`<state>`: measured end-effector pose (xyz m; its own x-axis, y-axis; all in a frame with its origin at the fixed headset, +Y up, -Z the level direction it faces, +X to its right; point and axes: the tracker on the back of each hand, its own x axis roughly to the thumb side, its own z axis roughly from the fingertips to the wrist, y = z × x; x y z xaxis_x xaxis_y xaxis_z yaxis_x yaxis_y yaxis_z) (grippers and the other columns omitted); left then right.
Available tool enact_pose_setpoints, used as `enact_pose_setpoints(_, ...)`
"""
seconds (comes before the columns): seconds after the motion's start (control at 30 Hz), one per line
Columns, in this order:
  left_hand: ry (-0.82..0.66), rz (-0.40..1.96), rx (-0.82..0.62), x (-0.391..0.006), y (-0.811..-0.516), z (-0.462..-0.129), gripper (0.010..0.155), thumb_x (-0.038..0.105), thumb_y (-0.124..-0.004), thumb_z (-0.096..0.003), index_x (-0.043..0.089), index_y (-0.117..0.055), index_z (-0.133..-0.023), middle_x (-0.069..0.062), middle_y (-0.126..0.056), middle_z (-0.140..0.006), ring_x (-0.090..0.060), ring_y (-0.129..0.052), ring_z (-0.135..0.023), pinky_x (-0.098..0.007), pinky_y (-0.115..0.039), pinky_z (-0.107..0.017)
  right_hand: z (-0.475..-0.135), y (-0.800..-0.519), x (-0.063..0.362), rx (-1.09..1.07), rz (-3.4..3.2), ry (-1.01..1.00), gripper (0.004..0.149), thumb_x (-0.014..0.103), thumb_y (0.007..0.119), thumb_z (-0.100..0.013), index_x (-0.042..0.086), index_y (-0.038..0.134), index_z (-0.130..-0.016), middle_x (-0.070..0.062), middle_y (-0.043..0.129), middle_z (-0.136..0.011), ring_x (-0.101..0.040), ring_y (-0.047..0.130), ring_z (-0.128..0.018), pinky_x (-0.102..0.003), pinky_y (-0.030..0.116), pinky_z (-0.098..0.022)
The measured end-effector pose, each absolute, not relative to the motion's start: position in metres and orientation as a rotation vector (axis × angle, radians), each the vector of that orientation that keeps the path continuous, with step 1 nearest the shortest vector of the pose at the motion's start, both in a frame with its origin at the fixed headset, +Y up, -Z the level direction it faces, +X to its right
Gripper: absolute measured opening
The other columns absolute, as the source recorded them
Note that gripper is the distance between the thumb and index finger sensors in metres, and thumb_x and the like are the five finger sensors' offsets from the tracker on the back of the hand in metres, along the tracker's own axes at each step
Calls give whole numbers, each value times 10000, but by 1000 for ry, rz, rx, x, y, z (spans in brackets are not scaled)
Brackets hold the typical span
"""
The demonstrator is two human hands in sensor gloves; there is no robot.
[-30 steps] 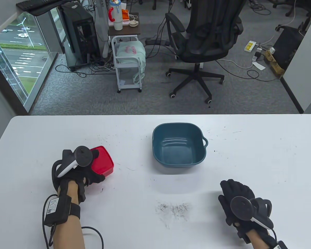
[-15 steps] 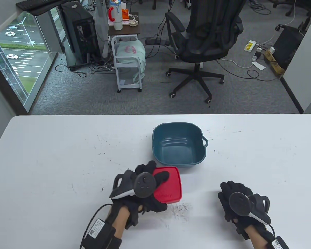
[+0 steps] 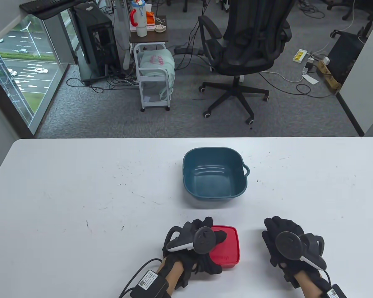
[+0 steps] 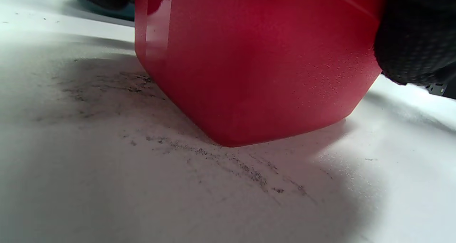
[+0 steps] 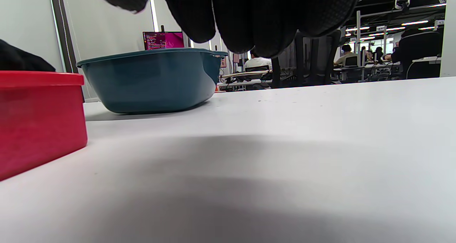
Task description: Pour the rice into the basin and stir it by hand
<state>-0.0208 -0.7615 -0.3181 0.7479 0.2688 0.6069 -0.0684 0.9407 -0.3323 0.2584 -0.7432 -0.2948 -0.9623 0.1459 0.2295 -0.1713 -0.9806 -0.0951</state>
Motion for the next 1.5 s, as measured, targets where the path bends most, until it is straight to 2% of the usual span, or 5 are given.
enact_pose_setpoints(0.4, -575, 404, -250, -113, -756, -314, 1267, 754, -915, -184, 96, -408, -1141, -310, -317, -1175, -600, -415, -1041, -726, -534, -745, -294, -743, 255, 332, 2952, -171, 563, 438, 720, -392, 127, 821, -850, -214, 842, -863, -468, 878, -716, -659, 708, -542)
enact_pose_setpoints(0.9, -464, 258, -608, -80, -811, -334, 1335, 786, -873, -180, 309, -109, -1165, -244, 121, -1136, -644, 110, -977, -845, -54, -610, -288, -733, 241, 369, 2893, -178, 570, 439, 719, -396, 124, 812, -861, -218, 831, -874, -474, 871, -725, -664, 704, -542)
enact_pose_setpoints(1.03, -458, 257, -612, -80, -813, -335, 1325, 791, -868, -181, 327, -109, -1163, -239, 123, -1138, -642, 104, -982, -833, -44, -615, -271, -701, 210, 497, 2726, -308, 583, 439, 727, -395, 114, 809, -872, -233, 832, -873, -485, 872, -720, -662, 713, -529)
enact_pose_setpoints(1.13, -453, 240, -620, -79, -814, -335, 1321, 795, -861, -182, 334, -103, -1161, -235, 124, -1139, -634, 114, -982, -830, -34, -614, -266, -691, 160, 637, 2764, -126, 614, 464, 733, -396, 111, 788, -896, -239, 797, -905, -495, 840, -753, -664, 701, -539)
enact_pose_setpoints(1.5, -453, 254, -632, -81, -814, -335, 1317, 800, -853, -187, 333, -102, -1163, -233, 129, -1137, -623, 127, -978, -818, -19, -611, -266, -739, 67, 689, 3128, 243, 857, 652, 776, -333, 96, 680, -979, -239, 630, -1023, -511, 704, -845, -690, 681, -545)
